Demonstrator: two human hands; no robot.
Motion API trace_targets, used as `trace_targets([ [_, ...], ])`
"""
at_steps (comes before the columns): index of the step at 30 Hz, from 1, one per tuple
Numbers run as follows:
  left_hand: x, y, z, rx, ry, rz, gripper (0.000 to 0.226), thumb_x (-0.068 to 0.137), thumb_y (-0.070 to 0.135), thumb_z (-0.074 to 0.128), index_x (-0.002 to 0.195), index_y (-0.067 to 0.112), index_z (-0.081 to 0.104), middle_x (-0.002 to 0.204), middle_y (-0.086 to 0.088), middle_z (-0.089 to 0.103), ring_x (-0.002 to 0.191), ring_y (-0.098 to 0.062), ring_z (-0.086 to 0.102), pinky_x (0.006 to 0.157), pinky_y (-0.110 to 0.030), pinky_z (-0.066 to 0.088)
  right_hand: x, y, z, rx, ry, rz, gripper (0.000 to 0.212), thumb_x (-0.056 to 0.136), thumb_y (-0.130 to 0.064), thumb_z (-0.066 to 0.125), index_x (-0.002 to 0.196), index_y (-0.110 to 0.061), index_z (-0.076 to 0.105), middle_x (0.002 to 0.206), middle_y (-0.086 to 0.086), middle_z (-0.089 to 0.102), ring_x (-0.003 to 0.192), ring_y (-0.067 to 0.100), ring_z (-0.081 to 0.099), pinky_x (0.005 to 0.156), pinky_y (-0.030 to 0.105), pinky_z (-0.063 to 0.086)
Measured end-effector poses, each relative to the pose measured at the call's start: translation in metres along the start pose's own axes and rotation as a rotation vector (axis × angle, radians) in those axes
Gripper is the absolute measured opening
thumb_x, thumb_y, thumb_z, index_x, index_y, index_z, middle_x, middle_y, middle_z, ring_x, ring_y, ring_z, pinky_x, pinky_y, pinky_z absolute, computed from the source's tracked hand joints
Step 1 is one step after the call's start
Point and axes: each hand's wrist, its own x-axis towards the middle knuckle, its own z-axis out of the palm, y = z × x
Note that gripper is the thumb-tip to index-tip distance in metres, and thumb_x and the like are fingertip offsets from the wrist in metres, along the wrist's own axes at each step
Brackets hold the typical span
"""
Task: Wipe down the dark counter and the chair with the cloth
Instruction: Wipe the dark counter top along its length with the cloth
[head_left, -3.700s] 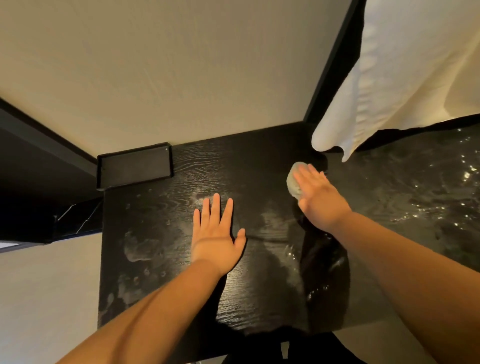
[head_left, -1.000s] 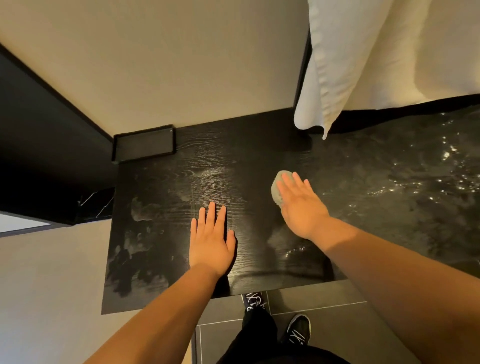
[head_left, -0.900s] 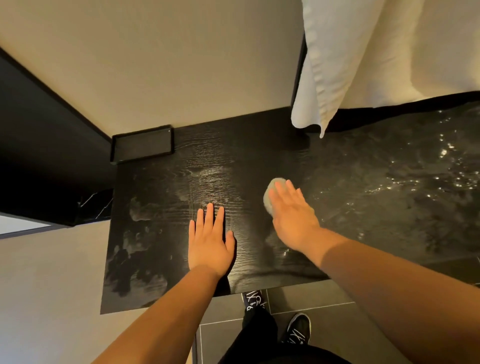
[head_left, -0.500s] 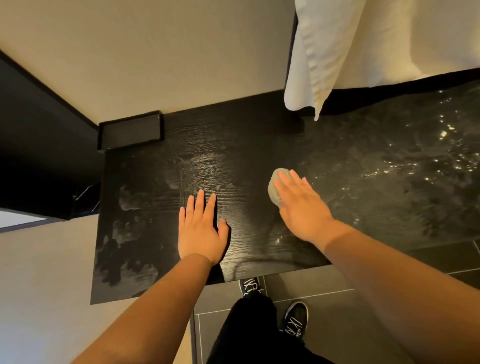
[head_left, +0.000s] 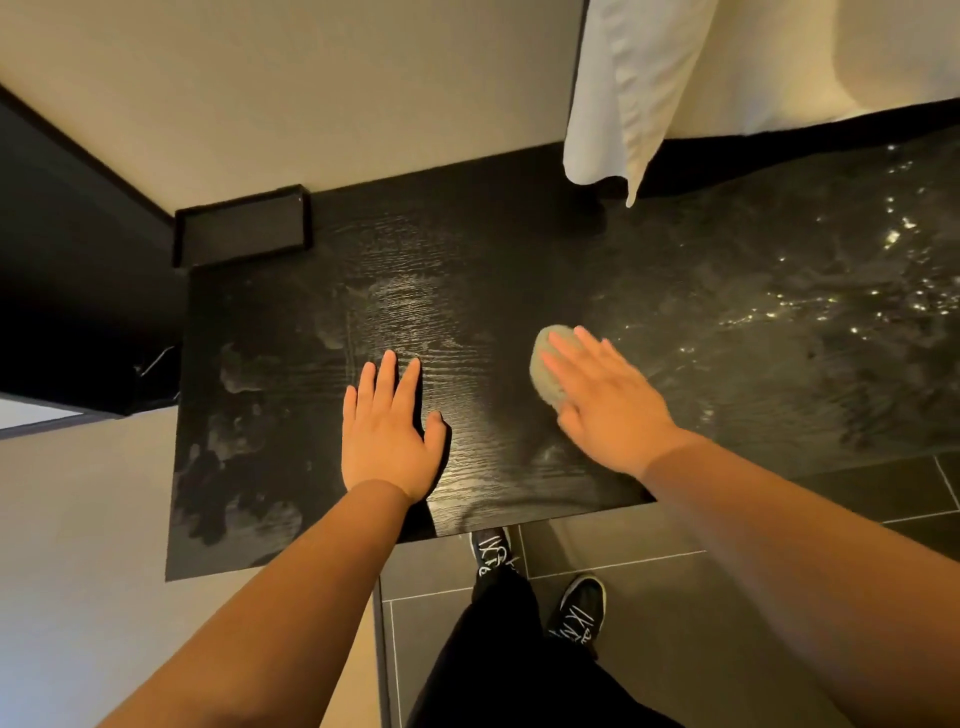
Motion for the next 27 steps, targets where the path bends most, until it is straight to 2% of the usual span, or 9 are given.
trace_targets([
  [5, 0.000, 0.000, 0.000, 0.008, 0.011, 0.001, 0.074, 0.097, 0.057, 0.024, 0.167, 0.031, 0.021, 0.177, -0.002, 0.009, 0.163, -0.027, 0.004, 0.132, -0.051, 0.009, -0.003, -0.029, -0.002, 0.024, 0.049, 0.279, 0.074, 0.091, -0.029, 0.057, 0.157, -0.018, 0.025, 0.167, 0.006, 0.017, 0.155, 0.035, 0.014, 0.126, 0.049, 0.019],
  [7, 0.000, 0.000, 0.000, 0.005, 0.013, 0.001, 0.074, 0.097, 0.057, 0.025, 0.167, 0.031, 0.021, 0.177, -0.001, 0.009, 0.163, -0.027, 0.004, 0.132, -0.050, 0.009, -0.018, -0.050, 0.009, 0.023, 0.021, 0.145, 0.076, 0.088, -0.029, 0.054, 0.158, -0.018, 0.026, 0.167, 0.009, 0.017, 0.154, 0.038, 0.014, 0.124, 0.052, 0.021],
  [9, 0.000, 0.000, 0.000, 0.004, 0.015, 0.002, 0.074, 0.097, 0.057, 0.026, 0.166, 0.031, 0.021, 0.177, -0.001, 0.010, 0.163, -0.026, 0.003, 0.132, -0.051, 0.009, -0.038, -0.054, 0.020, 0.008, -0.042, -0.124, 0.074, 0.088, -0.031, 0.044, 0.159, -0.020, 0.031, 0.169, 0.006, 0.020, 0.156, 0.034, 0.013, 0.126, 0.050, 0.018],
  [12, 0.000, 0.000, 0.000, 0.007, 0.011, 0.001, 0.074, 0.098, 0.056, 0.026, 0.167, 0.031, 0.020, 0.177, -0.002, 0.009, 0.163, -0.027, 0.003, 0.132, -0.051, 0.009, -0.036, -0.022, 0.016, -0.068, -0.090, -0.342, 0.070, 0.090, -0.033, 0.038, 0.159, -0.023, 0.034, 0.169, 0.000, 0.022, 0.157, 0.027, 0.015, 0.127, 0.045, 0.016],
  [16, 0.000, 0.000, -0.001, 0.007, 0.010, 0.003, 0.073, 0.099, 0.056, 0.026, 0.167, 0.031, 0.020, 0.177, -0.002, 0.010, 0.163, -0.027, 0.004, 0.132, -0.051, 0.009, -0.021, 0.008, 0.001, -0.076, -0.019, -0.001, 0.071, 0.092, -0.029, 0.051, 0.160, -0.023, 0.030, 0.169, -0.001, 0.019, 0.157, 0.030, 0.012, 0.128, 0.046, 0.013],
  [19, 0.000, 0.000, 0.000, 0.005, 0.016, 0.002, 0.073, 0.099, 0.055, 0.029, 0.167, 0.030, 0.021, 0.177, -0.002, 0.011, 0.163, -0.027, 0.005, 0.132, -0.052, 0.009, -0.024, -0.012, 0.001, -0.019, -0.004, 0.178, 0.070, 0.095, -0.031, 0.046, 0.161, -0.018, 0.024, 0.169, 0.005, 0.013, 0.157, 0.036, 0.005, 0.128, 0.051, 0.011],
  [22, 0.000, -0.001, 0.002, 0.008, 0.014, -0.005, 0.072, 0.099, 0.055, 0.030, 0.167, 0.031, 0.021, 0.177, -0.001, 0.010, 0.163, -0.026, 0.004, 0.132, -0.051, 0.009, -0.042, -0.045, 0.016, 0.022, 0.007, -0.036, 0.068, 0.094, -0.033, 0.040, 0.160, -0.019, 0.029, 0.169, 0.010, 0.018, 0.156, 0.039, 0.008, 0.126, 0.055, 0.017],
  [25, 0.000, 0.000, 0.001, 0.002, 0.019, -0.005, 0.072, 0.099, 0.054, 0.031, 0.166, 0.030, 0.021, 0.177, -0.001, 0.010, 0.163, -0.026, 0.003, 0.132, -0.051, 0.008, -0.054, -0.043, 0.029, 0.009, -0.039, -0.307, 0.060, 0.101, -0.040, 0.038, 0.159, -0.026, 0.035, 0.171, 0.000, 0.018, 0.159, 0.028, 0.003, 0.128, 0.048, 0.011],
  [27, 0.000, 0.000, 0.002, -0.001, 0.019, -0.007, 0.073, 0.098, 0.054, 0.030, 0.166, 0.031, 0.021, 0.177, -0.001, 0.010, 0.163, -0.026, 0.003, 0.132, -0.050, 0.007, -0.049, -0.020, 0.024, -0.008, -0.061, -0.350, 0.057, 0.102, -0.044, 0.034, 0.158, -0.028, 0.037, 0.170, -0.003, 0.020, 0.158, 0.028, 0.007, 0.127, 0.048, 0.014],
])
